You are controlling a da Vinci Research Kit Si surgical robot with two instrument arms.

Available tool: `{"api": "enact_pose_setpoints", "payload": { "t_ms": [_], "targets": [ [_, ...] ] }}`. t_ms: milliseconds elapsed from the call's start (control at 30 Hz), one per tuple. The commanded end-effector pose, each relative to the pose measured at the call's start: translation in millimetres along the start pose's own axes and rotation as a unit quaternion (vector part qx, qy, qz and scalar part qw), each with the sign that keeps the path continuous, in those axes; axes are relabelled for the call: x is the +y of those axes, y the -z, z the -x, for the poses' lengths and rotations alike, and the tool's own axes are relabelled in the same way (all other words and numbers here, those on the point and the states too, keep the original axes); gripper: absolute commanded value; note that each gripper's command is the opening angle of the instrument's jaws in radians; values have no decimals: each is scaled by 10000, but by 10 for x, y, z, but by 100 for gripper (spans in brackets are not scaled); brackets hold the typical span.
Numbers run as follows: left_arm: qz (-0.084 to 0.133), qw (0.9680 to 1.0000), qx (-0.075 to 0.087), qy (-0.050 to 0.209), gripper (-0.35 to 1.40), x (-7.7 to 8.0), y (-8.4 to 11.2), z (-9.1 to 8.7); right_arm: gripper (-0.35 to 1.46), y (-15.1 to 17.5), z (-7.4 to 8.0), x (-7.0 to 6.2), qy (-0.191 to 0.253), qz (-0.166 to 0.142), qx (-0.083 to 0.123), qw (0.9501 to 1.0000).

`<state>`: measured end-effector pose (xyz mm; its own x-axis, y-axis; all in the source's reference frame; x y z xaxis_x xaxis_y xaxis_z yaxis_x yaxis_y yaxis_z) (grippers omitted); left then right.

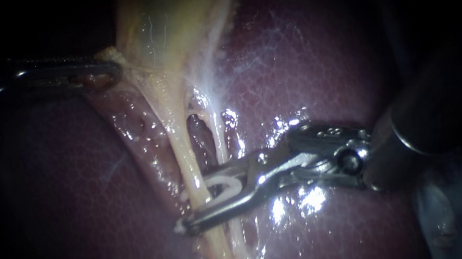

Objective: Clipping second clip left tube

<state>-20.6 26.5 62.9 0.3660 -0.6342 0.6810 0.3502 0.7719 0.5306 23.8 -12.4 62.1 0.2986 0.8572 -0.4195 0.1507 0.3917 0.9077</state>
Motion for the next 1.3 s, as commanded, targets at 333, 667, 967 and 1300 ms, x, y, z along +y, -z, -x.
{"api": "enact_pose_setpoints", "payload": {
  "t_ms": [333, 667, 967, 1300],
  "targets": [
    [3, 10000, -1, -1, -35, 0, -1, 0, 47, -11, -12, -16, -119, -261, 204, 9994],
    [2, 10000, -1, -2, -35, 0, -1, 0, 43, -11, -23, -37, -210, -327, 219, 9990],
    [2, 10000, -1, -1, -35, 0, -1, 0, 30, -6, -23, -41, -272, -352, 201, 9988],
    [2, 10000, -1, -1, -35, 0, -1, 0, -6, -1, -26, -44, -264, -474, 127, 9984]
  ]
}}
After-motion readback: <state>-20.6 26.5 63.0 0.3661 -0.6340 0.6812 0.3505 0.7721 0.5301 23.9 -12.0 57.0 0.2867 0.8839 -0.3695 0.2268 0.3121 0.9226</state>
